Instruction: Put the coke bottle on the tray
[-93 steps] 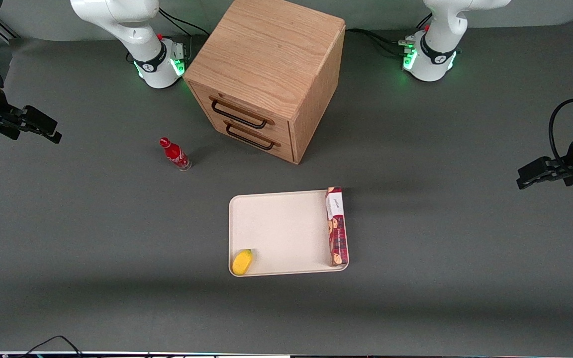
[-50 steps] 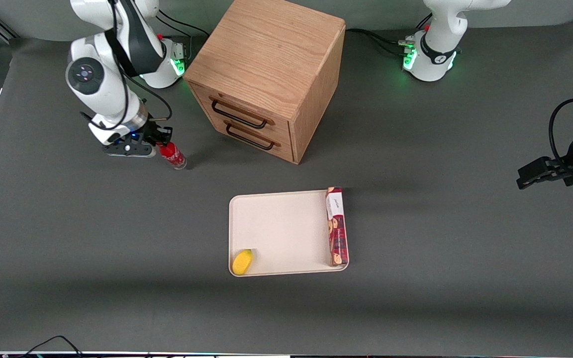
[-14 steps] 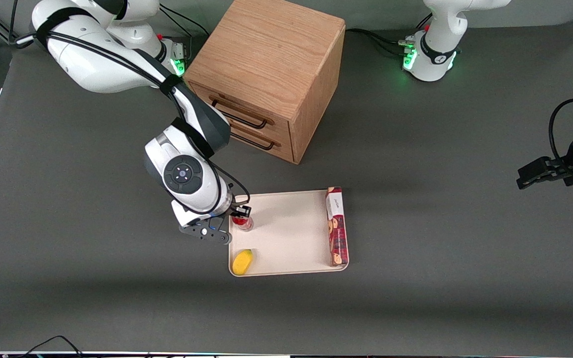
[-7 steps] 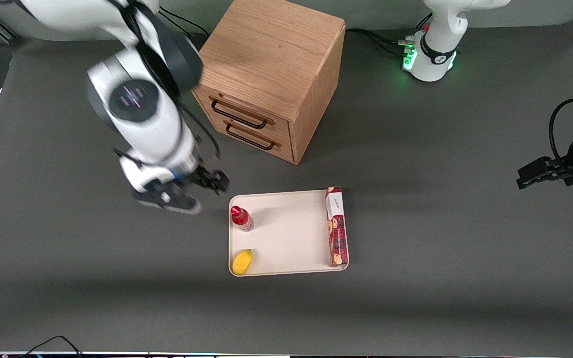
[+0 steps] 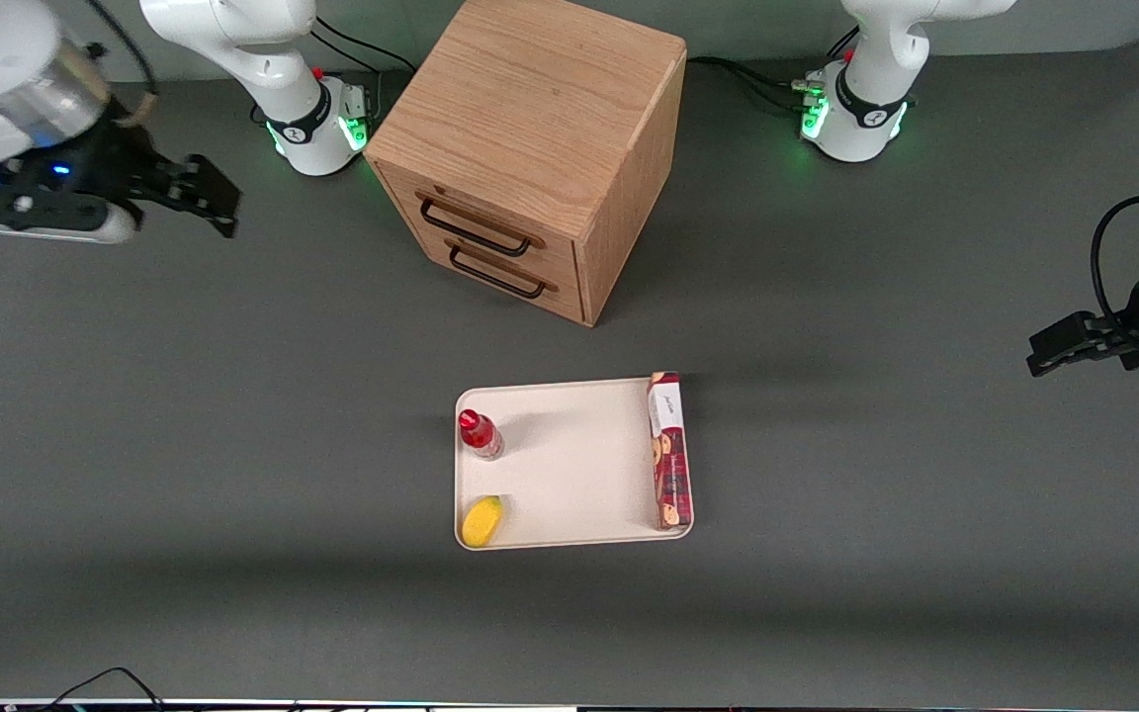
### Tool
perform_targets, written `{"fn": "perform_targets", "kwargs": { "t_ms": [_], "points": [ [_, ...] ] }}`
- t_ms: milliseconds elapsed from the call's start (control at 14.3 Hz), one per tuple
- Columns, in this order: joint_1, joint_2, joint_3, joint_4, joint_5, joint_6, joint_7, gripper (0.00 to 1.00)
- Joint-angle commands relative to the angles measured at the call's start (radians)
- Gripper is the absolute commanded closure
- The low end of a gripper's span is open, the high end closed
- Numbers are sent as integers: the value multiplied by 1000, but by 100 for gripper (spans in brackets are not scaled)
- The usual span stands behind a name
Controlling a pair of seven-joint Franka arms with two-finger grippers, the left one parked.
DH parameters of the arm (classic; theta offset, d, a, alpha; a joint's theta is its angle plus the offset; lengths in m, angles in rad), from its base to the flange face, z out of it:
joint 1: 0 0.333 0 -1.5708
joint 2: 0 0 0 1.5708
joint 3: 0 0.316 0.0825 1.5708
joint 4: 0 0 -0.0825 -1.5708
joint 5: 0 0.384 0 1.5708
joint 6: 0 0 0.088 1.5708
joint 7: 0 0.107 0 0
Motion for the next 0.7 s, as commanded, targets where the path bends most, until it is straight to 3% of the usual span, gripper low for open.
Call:
{"fn": "perform_targets", "kwargs": {
  "t_ms": [0, 140, 279, 628],
  "points": [
    [-1, -105, -107, -205, 54, 98, -95, 0],
    [2, -127, -165, -303, 74, 181, -137, 0],
    [2, -130, -170, -351, 79, 222, -137, 0],
    [6, -98, -184, -293, 77, 227, -176, 0]
  ]
}}
